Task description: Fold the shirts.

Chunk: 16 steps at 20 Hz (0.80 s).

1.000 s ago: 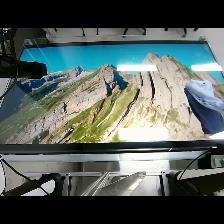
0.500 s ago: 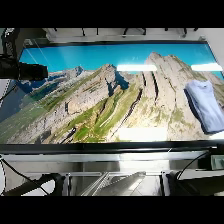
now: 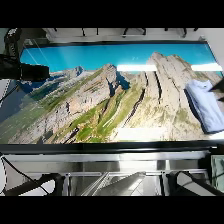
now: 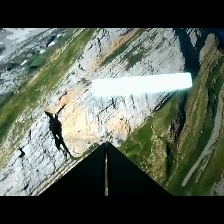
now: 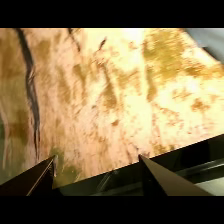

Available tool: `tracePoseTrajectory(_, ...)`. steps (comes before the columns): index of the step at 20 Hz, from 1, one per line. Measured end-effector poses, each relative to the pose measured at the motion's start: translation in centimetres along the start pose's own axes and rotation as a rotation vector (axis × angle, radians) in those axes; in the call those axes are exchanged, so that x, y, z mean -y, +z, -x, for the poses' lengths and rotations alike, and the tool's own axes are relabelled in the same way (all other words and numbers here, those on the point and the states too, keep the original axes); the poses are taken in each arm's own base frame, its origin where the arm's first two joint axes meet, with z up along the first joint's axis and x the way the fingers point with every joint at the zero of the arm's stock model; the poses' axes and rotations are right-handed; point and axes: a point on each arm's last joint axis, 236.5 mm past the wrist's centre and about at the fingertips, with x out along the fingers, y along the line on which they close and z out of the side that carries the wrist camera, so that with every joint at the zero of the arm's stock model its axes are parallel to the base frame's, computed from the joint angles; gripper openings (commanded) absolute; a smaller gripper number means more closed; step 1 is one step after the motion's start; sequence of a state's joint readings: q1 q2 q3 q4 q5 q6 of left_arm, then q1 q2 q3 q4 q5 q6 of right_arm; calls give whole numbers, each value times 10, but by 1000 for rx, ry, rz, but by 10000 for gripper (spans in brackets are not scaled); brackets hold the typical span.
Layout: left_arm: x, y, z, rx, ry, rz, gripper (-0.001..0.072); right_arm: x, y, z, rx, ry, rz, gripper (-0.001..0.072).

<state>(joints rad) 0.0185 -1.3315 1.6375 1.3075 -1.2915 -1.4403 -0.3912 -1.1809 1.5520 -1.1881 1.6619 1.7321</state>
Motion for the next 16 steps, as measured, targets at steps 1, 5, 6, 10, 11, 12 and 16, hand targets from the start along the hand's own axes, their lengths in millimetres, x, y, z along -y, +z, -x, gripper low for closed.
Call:
tracePoseTrajectory(1, 2, -5, -4, -24, -5, 9, 16, -30, -19, -15, -31, 39, 69, 566)
tracePoseTrajectory(5, 40, -25, -15, -116, -59, -35, 16, -130, -94, -76, -118, 163, 326, 19)
tracePoseTrajectory(6, 54, -29, -17, -133, -76, -54, 16, -150, -110, -88, -133, 192, 379, 20)
tracePoseTrajectory(10, 106, -47, -20, -190, -133, -119, 16, -188, -149, -121, -173, 240, 488, 20)
tracePoseTrajectory(11, 116, -52, -20, -203, -145, -137, 16, -192, -153, -126, -179, 244, 499, 20)
tracePoseTrajectory(12, 123, -57, -19, -215, -150, -150, 16, -194, -157, -131, -186, 244, 505, 20)
tracePoseTrajectory(16, 143, -64, -11, -221, -175, -189, 16, -199, -165, -138, -198, 250, 522, 20)
